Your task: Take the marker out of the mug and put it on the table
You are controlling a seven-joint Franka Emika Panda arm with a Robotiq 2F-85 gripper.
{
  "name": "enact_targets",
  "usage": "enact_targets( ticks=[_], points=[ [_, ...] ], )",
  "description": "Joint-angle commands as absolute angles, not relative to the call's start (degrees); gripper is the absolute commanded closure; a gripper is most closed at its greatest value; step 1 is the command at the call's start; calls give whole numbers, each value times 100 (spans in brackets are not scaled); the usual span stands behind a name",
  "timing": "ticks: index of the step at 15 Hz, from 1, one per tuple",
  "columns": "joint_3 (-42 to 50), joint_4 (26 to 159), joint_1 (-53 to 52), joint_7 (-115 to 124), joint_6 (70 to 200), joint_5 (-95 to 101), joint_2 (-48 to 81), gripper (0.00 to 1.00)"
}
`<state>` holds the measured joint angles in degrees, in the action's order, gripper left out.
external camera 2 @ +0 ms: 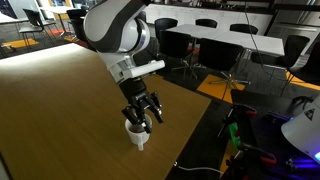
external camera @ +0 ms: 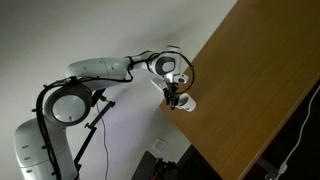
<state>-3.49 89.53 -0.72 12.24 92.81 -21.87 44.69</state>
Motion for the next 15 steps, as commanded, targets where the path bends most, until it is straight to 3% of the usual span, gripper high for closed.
enact_targets(
  ticks=[1, 10, 12, 13, 15],
  points=[
    [-344, 8662, -79, 1296, 9040, -2278, 4640, 39],
    [-314, 8387, -116, 1424, 9079, -2236, 4892, 44],
    [-310, 8348, -118, 1448, 9085, -2235, 4922, 69],
    [-309, 8328, -118, 1452, 9086, -2232, 4937, 69],
    [-308, 8290, -117, 1457, 9088, -2231, 4962, 84]
  ],
)
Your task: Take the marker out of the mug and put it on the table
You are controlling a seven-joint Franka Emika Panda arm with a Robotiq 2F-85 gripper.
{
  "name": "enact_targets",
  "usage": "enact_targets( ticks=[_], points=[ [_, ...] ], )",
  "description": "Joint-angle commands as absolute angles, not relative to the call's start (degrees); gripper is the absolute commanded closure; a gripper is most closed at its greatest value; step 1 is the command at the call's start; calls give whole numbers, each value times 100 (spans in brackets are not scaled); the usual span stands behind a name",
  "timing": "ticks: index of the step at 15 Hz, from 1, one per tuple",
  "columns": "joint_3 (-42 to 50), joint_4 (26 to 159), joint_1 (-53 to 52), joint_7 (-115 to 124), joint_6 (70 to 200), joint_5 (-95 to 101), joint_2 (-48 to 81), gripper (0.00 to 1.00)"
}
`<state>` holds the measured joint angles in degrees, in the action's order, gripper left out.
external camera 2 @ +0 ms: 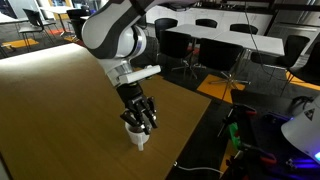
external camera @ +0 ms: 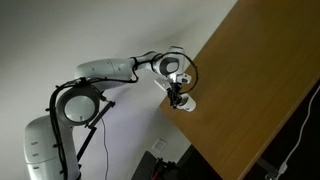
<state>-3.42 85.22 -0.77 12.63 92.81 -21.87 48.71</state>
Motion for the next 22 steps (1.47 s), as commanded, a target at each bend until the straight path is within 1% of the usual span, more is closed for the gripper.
enact_targets(
  ticks=[1, 2, 4, 7, 15, 22],
  points=[
    [-309, 8274, -115, 1456, 9086, -2232, 4976, 93],
    [-310, 8264, -114, 1457, 9084, -2233, 4984, 97],
    [-307, 8249, -115, 1468, 9067, -2230, 4999, 95],
    [-306, 8277, -116, 1484, 9061, -2237, 4967, 95],
    [-264, 8719, -72, 1472, 9068, -2253, 4330, 95],
    [-251, 8994, 136, 1210, 8709, -2357, 3664, 95]
  ],
)
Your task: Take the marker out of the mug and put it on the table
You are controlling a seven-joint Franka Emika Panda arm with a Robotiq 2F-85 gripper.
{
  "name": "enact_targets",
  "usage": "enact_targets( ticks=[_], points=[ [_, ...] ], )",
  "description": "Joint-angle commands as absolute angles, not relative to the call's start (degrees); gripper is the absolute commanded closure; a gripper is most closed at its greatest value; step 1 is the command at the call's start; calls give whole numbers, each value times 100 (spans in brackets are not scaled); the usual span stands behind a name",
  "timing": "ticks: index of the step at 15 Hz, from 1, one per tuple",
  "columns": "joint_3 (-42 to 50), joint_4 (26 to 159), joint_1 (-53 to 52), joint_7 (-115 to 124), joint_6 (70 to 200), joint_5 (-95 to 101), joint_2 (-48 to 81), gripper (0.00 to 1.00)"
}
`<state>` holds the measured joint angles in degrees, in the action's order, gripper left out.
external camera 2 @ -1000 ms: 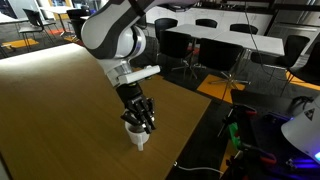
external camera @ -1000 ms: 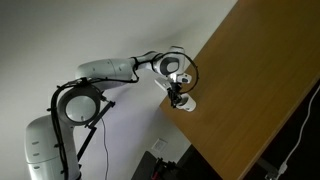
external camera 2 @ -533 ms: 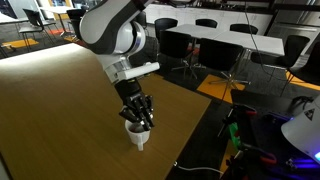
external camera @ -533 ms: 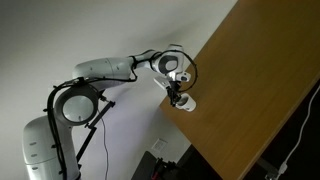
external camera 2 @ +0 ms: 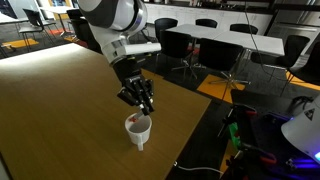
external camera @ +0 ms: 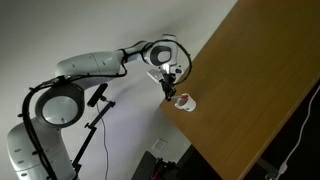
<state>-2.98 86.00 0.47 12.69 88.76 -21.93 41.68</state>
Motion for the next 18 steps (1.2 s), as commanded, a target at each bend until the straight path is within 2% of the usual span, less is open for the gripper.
enact_targets(
  ticks=[1, 8, 18],
  points=[
    [-250, 9062, 168, 1167, 8675, -2367, 3541, 95],
    [-125, 9308, 261, 1179, 8744, -2434, 2955, 95],
    [326, 8848, 27, 2728, 10078, -2132, 3549, 95]
  ],
)
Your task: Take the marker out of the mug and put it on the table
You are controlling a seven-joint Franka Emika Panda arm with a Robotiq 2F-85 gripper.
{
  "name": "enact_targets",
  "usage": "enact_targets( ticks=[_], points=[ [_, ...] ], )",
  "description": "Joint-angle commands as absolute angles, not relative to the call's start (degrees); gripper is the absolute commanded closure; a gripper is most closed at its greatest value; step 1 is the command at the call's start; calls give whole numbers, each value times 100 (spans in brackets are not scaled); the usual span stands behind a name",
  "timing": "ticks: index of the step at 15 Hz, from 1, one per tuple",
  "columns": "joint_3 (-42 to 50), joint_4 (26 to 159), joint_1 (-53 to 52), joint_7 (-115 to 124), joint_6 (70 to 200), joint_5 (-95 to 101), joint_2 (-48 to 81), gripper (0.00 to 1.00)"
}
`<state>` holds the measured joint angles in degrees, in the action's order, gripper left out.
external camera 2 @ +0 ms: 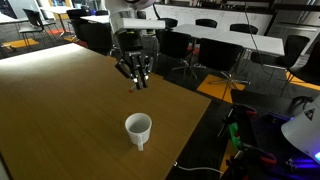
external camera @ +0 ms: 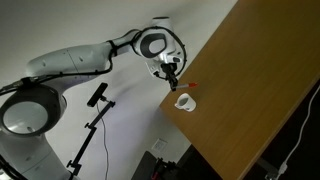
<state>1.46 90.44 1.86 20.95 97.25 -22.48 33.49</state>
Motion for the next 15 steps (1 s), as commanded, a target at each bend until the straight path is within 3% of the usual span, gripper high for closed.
enact_targets(
  ticks=[1, 15],
  points=[
    [372, 8809, 12, 2955, 10218, -2113, 3628, 95],
    [934, 7790, -107, 6515, 11383, -1607, 4990, 95]
  ],
)
